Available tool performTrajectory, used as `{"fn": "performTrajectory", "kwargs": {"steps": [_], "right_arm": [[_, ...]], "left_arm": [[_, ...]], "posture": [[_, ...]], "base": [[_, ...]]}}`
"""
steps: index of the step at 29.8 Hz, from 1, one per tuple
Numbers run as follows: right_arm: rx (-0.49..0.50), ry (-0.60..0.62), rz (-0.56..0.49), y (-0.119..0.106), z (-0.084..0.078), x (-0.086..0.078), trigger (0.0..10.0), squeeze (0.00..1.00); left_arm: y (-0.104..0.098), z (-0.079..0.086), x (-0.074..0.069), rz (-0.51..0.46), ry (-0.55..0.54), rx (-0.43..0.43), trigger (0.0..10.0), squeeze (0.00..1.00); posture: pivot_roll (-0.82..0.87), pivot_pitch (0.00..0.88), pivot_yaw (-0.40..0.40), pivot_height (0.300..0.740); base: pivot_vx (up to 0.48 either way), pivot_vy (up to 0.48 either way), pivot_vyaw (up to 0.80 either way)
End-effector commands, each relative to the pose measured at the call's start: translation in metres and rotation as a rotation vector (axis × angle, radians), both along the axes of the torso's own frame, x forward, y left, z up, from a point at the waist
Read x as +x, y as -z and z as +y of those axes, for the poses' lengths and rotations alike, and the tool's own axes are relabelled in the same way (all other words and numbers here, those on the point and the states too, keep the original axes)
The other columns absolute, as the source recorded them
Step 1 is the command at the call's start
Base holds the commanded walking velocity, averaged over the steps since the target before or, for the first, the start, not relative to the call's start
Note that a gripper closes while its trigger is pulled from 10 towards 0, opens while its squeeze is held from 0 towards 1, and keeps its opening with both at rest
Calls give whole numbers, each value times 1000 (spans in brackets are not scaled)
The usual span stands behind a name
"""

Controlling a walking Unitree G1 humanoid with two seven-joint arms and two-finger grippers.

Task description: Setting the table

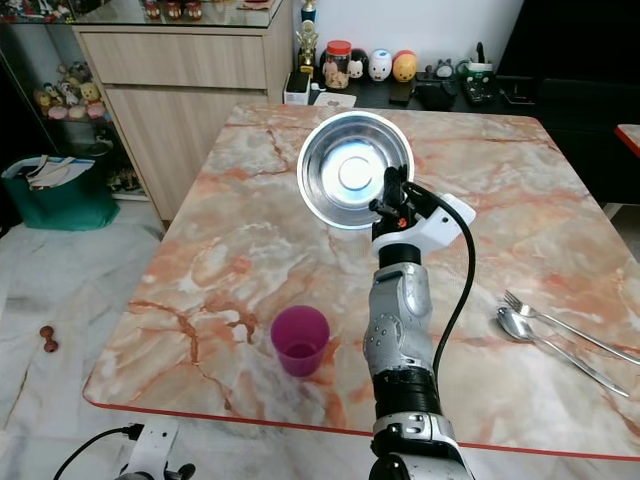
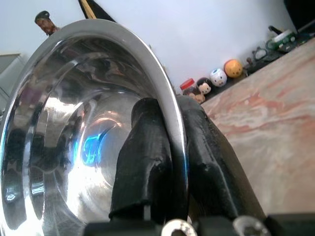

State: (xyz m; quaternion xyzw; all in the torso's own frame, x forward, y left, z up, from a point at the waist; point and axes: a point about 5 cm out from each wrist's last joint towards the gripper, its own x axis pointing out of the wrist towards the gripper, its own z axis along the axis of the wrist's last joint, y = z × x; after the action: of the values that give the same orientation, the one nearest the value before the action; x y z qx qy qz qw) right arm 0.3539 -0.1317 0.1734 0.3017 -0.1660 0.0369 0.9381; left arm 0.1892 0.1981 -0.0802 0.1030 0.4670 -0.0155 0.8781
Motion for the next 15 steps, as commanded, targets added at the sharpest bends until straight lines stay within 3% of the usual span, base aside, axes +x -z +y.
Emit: {"fn": "performTrajectory", "kwargs": {"steps": [1,15], "right_arm": [[-13,12,-31,-7,-4,-2,10000,0],[-29,10,-54,-12,-7,-5,10000,0]], "left_arm": [[2,-1,-3,14,10,7,10000,0],[3,-2,-6,22,22,6,10000,0]], "posture": [[35,0,-23,731],[34,0,-29,731]], "base": [[0,-281,0],[0,-282,0]]}}
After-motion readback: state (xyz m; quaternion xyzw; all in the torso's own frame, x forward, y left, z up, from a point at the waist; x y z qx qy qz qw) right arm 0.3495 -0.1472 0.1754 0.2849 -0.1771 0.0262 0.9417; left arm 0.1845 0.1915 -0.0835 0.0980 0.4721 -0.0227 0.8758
